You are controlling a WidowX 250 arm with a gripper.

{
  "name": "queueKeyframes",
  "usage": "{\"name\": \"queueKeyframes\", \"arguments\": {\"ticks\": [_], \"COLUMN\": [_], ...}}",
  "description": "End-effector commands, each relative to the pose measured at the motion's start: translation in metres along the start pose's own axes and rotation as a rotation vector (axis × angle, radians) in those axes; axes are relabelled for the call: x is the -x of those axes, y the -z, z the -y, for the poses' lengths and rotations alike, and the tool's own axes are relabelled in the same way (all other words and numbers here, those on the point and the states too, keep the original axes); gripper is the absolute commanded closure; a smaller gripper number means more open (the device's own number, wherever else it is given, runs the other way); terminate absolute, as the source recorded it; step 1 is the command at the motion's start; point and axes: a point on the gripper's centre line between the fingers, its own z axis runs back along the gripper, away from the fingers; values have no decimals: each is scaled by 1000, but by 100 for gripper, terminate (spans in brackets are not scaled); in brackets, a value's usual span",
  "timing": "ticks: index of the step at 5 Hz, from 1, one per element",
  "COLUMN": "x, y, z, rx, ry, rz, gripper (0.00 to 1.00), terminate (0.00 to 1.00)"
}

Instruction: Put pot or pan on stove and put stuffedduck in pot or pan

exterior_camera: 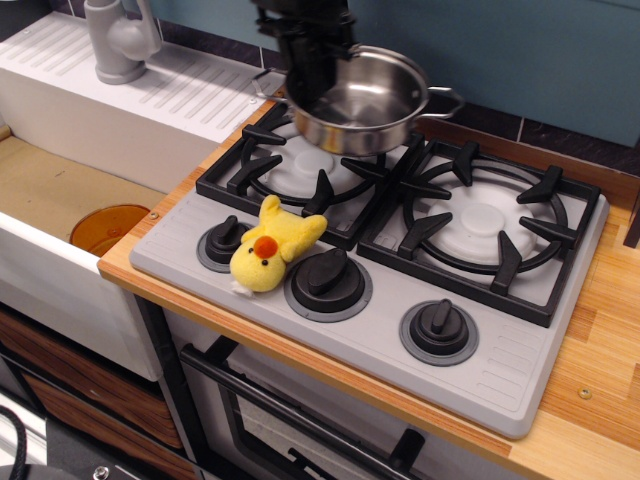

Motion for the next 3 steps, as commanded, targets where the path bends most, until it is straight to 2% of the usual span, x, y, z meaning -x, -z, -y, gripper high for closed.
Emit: {"name": "queueKeyframes", "arguments": {"ticks": [1, 3], "x": [-3, 2], "y": [-11, 9], "z": [-41, -62], "rx": [-34, -18], "ry": [51, 81], "rz": [68, 93], "gripper": [100, 100], "terminate": [0, 0]}}
